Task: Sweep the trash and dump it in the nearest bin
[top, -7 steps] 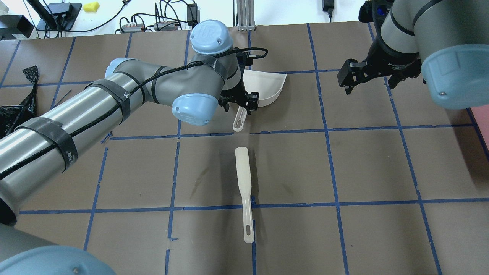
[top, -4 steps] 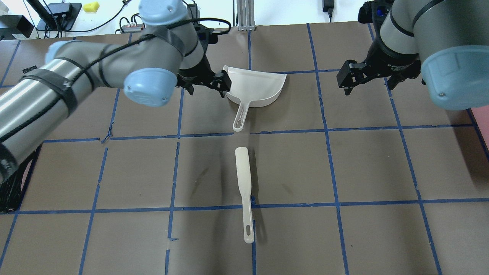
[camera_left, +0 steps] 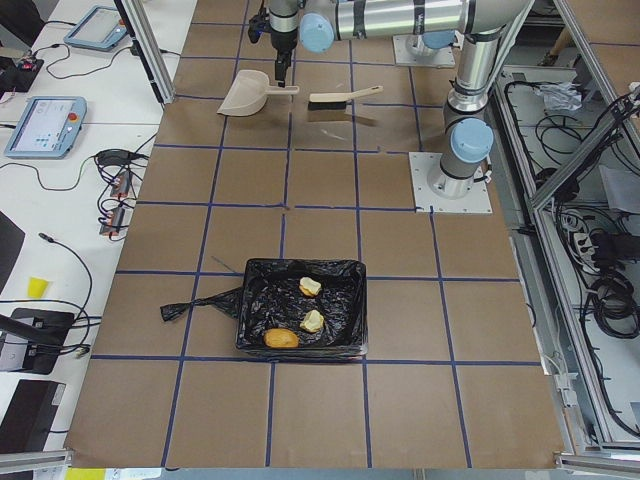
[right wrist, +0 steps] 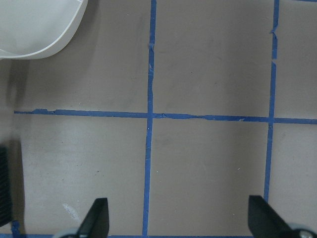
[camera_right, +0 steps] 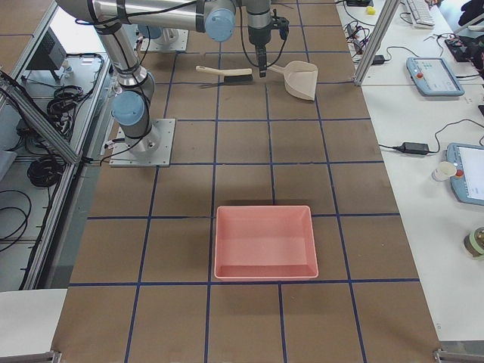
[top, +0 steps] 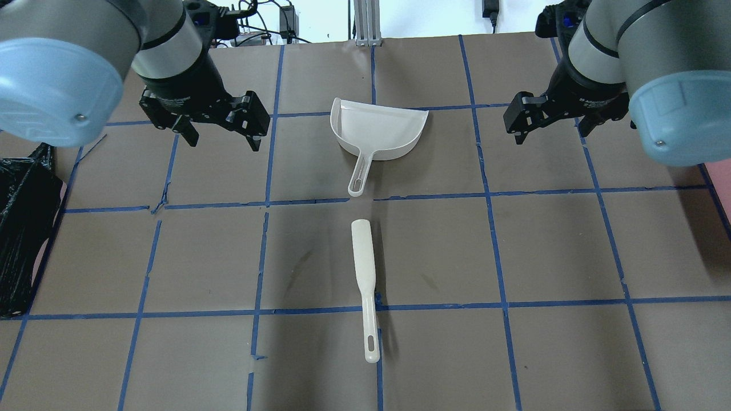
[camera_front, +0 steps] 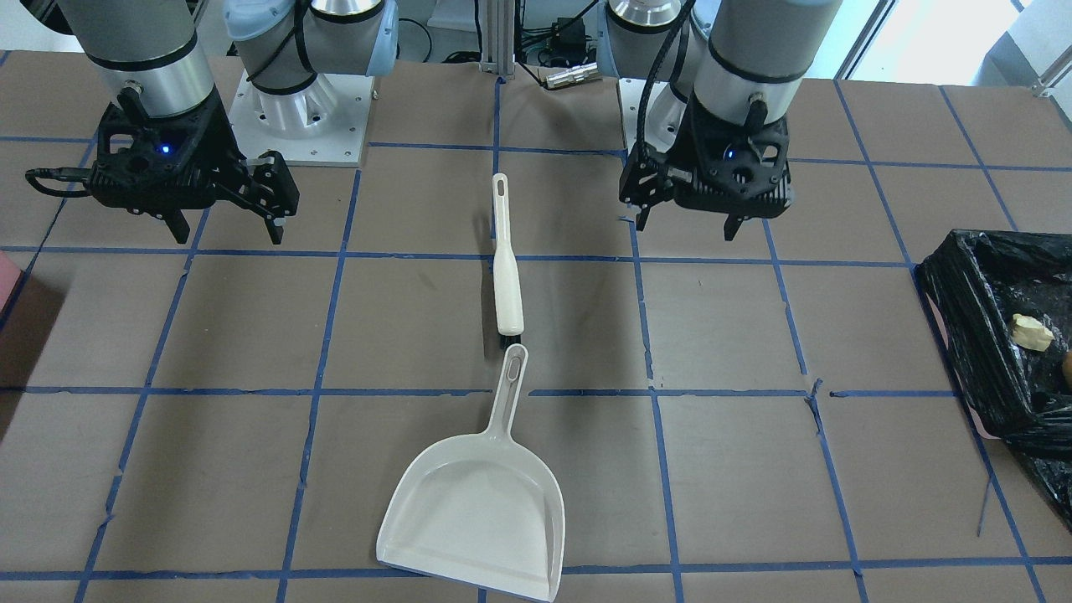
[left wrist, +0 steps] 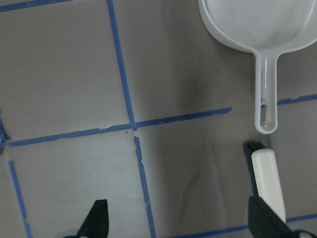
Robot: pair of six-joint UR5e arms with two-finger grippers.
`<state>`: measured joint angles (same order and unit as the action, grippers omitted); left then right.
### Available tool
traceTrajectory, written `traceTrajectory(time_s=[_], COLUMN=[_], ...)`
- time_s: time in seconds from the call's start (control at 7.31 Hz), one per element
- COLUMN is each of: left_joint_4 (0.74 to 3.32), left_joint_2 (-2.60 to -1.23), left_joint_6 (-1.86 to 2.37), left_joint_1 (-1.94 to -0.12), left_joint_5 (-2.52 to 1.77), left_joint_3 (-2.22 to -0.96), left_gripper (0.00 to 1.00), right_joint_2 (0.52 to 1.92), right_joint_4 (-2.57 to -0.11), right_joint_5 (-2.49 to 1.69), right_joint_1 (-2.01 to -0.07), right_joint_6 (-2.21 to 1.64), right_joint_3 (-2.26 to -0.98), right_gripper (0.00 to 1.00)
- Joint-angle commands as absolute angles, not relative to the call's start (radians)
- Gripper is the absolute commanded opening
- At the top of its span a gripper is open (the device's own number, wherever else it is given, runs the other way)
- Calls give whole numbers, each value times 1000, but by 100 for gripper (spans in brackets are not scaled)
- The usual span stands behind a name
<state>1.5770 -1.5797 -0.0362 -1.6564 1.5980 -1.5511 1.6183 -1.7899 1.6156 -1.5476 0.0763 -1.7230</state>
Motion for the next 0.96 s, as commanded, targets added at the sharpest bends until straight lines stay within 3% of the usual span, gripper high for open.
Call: traceTrajectory(time_s=[0.0,0.82], left_joint_4=[1647,1655], left_joint_2=[-1557,-1615], left_joint_6=[-29,-29], left_joint_1=[-1625,-1600], left_joint_5=[1664,1641], left_joint_3=[-1507,-1471], left_gripper=[100,100], right_joint_2=[1618,1623], right_joint_4=[-1790,-1790], right_joint_5=[1615,1614], right_joint_1=[-1552,-1551], right_joint_6=[75,75], right_joint_3=[-1724,-1724], right_gripper=[100,100])
